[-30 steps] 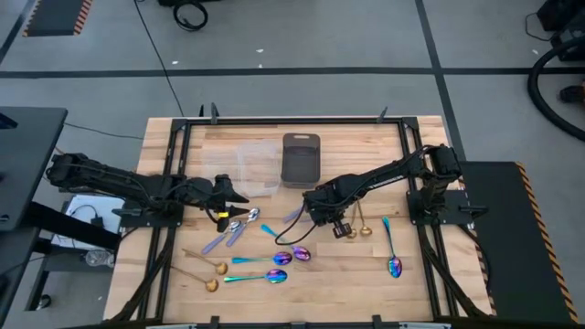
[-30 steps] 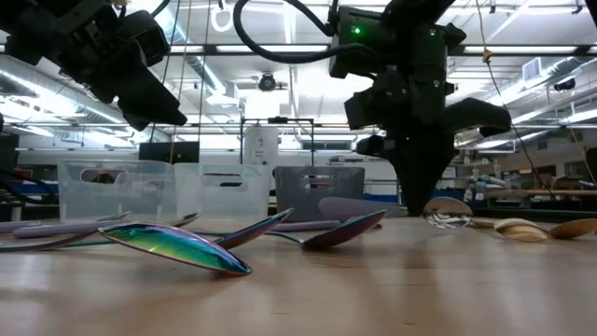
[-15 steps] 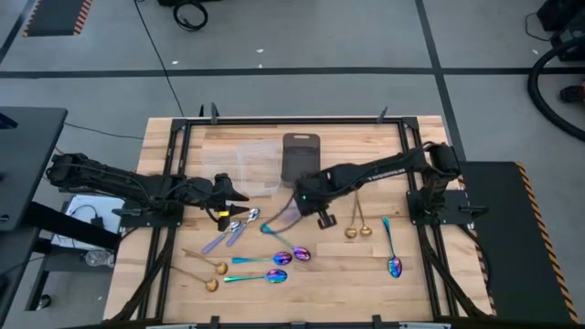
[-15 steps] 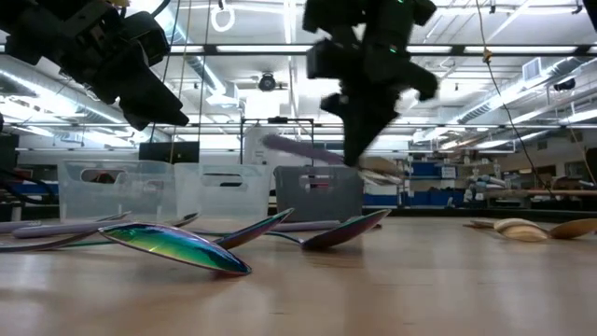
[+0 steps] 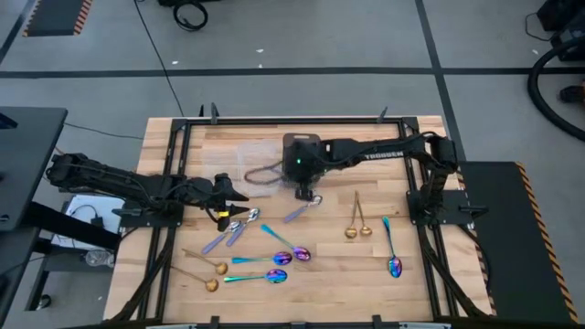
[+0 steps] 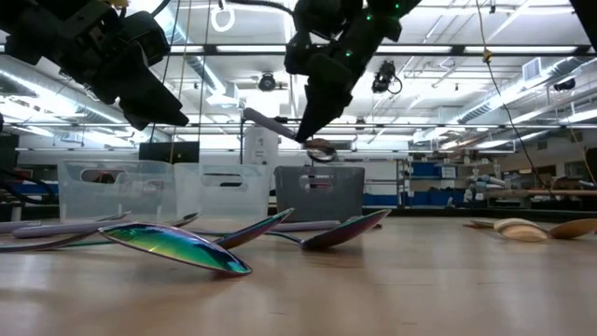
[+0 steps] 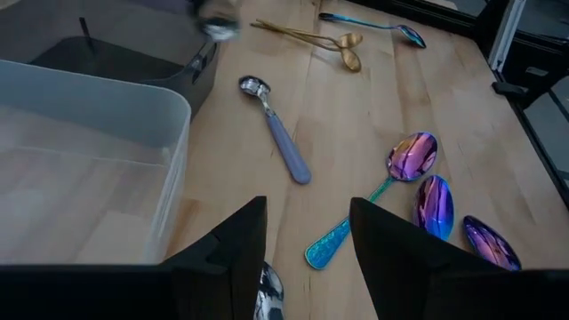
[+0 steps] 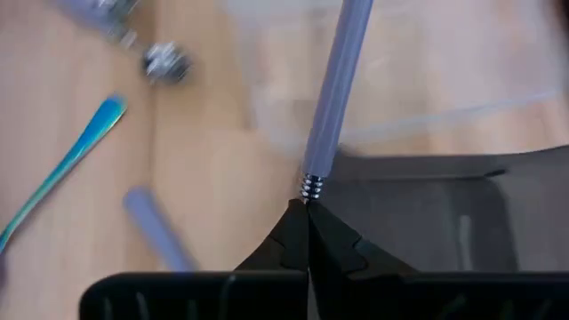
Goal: Sort silverware by color (type)
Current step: Put the purple spoon into the black transparent bin
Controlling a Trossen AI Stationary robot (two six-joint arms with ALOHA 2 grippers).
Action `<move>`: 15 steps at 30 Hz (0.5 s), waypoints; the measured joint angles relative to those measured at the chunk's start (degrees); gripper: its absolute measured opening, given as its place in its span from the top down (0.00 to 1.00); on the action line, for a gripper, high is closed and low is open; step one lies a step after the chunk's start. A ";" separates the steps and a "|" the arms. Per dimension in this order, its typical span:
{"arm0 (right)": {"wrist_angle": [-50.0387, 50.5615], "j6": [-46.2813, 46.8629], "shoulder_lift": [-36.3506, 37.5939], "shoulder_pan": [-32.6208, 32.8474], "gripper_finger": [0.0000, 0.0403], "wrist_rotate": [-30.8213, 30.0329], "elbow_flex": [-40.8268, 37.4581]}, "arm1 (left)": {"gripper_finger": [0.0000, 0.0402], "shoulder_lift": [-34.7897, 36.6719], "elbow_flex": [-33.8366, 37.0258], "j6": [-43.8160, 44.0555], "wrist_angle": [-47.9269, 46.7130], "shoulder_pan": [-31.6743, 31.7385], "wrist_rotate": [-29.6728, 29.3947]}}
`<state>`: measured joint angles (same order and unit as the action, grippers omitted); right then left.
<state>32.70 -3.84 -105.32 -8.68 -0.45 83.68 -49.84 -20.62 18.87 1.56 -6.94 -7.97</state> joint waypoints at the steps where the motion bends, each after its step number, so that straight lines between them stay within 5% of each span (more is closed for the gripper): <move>1: -0.97 0.85 0.00 -0.72 0.99 -0.03 0.00 | 0.57 -0.02 0.00 0.00 -0.10 0.00 0.00; 15: -3.93 19.23 -0.02 -8.84 0.99 -6.14 -3.75 | 0.57 -0.01 0.00 -0.66 -0.17 0.00 0.00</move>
<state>28.77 15.38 -105.34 -17.53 -6.59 79.92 -49.85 -20.62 18.22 1.39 -6.94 -7.96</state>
